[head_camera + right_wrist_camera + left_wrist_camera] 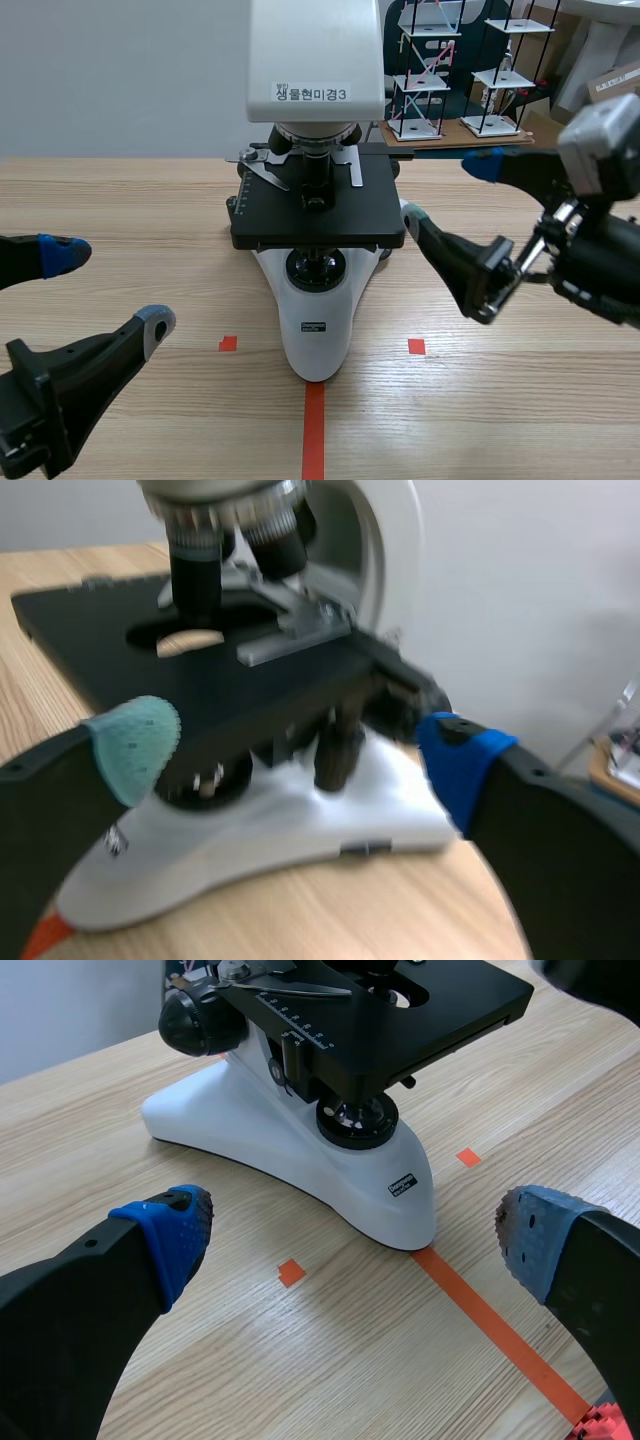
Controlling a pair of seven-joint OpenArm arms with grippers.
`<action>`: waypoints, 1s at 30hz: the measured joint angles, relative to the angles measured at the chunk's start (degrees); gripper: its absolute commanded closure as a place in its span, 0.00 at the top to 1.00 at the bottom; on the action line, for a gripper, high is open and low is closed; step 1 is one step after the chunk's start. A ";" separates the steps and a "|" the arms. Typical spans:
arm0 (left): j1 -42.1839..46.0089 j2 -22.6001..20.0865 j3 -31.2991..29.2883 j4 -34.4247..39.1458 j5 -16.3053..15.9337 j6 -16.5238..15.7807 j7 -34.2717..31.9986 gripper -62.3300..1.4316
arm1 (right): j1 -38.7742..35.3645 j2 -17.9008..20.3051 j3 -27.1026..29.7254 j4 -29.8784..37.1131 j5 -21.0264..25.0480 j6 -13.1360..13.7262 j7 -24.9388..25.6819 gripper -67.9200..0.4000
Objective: Return to the home posture
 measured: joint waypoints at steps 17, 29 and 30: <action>0.00 -0.02 0.00 0.00 0.00 0.00 -0.02 0.96 | -36.89 0.00 19.91 29.86 3.58 0.09 -5.03 1.00; 0.00 -0.02 0.00 0.00 0.00 0.00 -0.02 0.96 | -37.86 -1.44 19.91 30.84 3.76 0.28 -9.31 1.00; 0.00 -0.02 0.00 0.00 0.00 0.00 -0.02 0.96 | -37.86 -1.44 19.91 30.82 4.04 0.31 -9.31 1.00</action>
